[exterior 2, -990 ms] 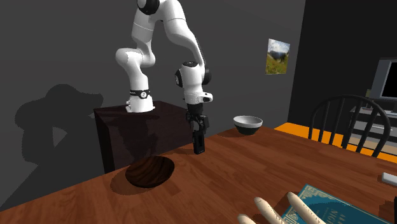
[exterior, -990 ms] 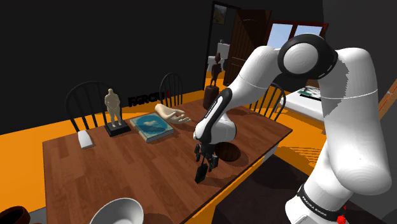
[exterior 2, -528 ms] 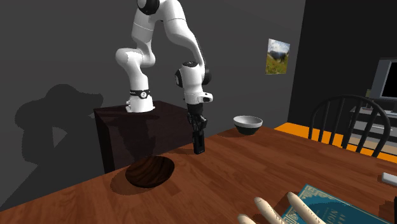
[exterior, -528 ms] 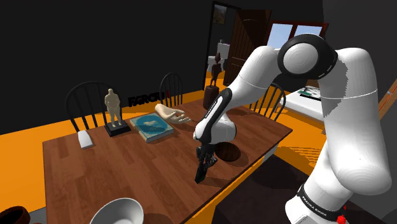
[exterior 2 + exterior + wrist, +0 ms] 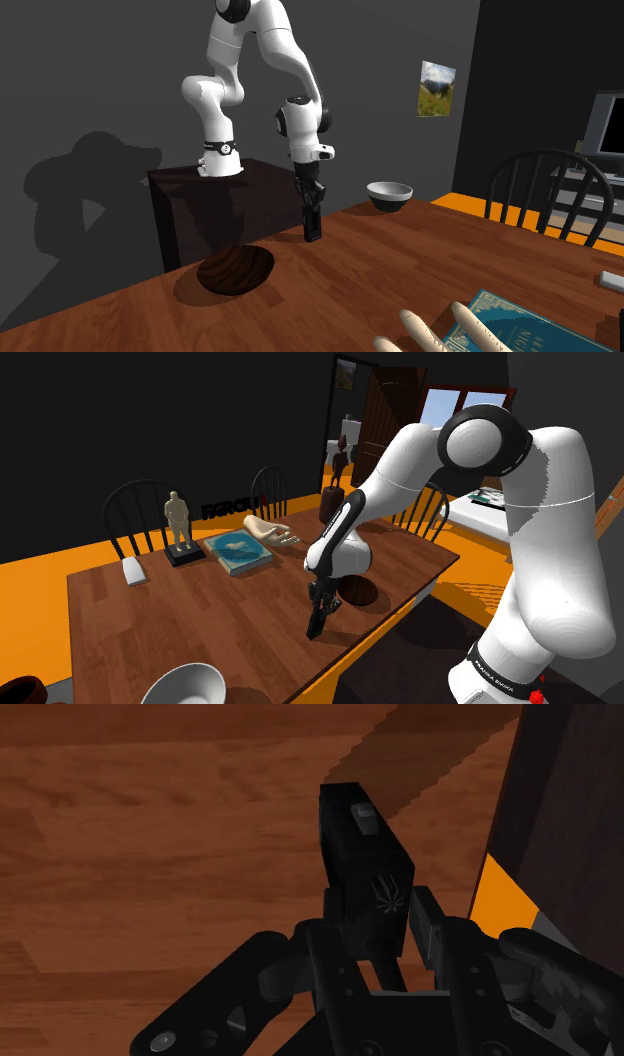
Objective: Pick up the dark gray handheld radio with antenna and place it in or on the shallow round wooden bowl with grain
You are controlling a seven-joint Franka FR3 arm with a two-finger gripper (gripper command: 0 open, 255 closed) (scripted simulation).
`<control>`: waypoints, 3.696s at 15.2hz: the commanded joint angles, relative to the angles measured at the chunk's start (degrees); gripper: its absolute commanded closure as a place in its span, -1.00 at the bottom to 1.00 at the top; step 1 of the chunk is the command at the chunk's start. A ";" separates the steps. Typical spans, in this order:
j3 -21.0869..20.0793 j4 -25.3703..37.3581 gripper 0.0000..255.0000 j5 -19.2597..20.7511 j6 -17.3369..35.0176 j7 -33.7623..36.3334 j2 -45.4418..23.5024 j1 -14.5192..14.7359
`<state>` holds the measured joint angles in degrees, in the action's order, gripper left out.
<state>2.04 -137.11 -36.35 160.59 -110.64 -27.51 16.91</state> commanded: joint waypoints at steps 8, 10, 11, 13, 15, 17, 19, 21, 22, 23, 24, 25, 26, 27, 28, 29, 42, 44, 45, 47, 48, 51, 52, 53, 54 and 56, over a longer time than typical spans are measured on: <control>3.75 -2.55 1.00 4.87 -4.85 4.75 7.50 2.83; 4.56 -3.00 1.00 6.17 -6.04 5.94 9.21 3.38; 4.95 -3.20 1.00 6.83 -6.64 6.54 10.06 3.64; 5.67 -3.56 1.00 8.17 -7.85 7.74 11.74 4.11; 6.34 -3.87 1.00 9.53 -9.09 8.95 13.41 4.51; 6.93 -4.11 1.00 10.89 -10.35 10.14 15.05 4.84; 7.45 -4.30 1.00 12.23 -11.64 11.32 16.67 5.11; 7.90 -4.42 1.00 13.55 -12.96 12.47 18.26 5.32; 8.10 -4.46 1.00 14.19 -13.63 13.03 19.04 5.41; 8.18 -4.47 1.00 14.48 -13.95 13.29 19.40 5.44; 8.86 -4.41 1.00 14.58 -14.31 11.79 19.40 4.49; 9.55 -4.28 1.00 14.69 -14.70 10.30 19.35 3.55; 10.24 -4.08 1.00 14.80 -15.11 8.81 19.24 2.61; 10.93 -3.81 1.00 14.90 -15.53 7.33 19.09 1.67; 11.62 -3.47 1.00 15.00 -15.98 5.86 18.88 0.74; 12.29 -3.06 1.00 15.09 -16.44 4.40 18.62 -0.21; 19.27 8.44 1.00 14.92 -24.30 -13.54 10.77 -12.77; 20.11 11.89 1.00 14.60 -26.20 -16.58 8.43 -15.30; 19.87 11.89 1.00 14.12 -25.64 -16.96 7.78 -15.46; 19.39 11.93 1.00 13.16 -24.54 -17.73 6.47 -15.79; 19.14 11.97 1.00 12.68 -24.00 -18.12 5.80 -15.96; 18.33 12.17 1.00 11.23 -22.41 -19.27 3.78 -16.51; 18.05 12.26 1.00 10.76 -21.89 -19.66 3.09 -16.70; 17.76 12.37 1.00 10.28 -21.38 -20.04 2.40 -16.90; 17.47 12.48 1.00 9.81 -20.87 -20.42 1.71 -17.11; 16.86 12.76 1.00 8.87 -19.87 -21.16 0.31 -17.53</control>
<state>19.19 -124.34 -26.99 140.13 -131.37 -26.59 -0.41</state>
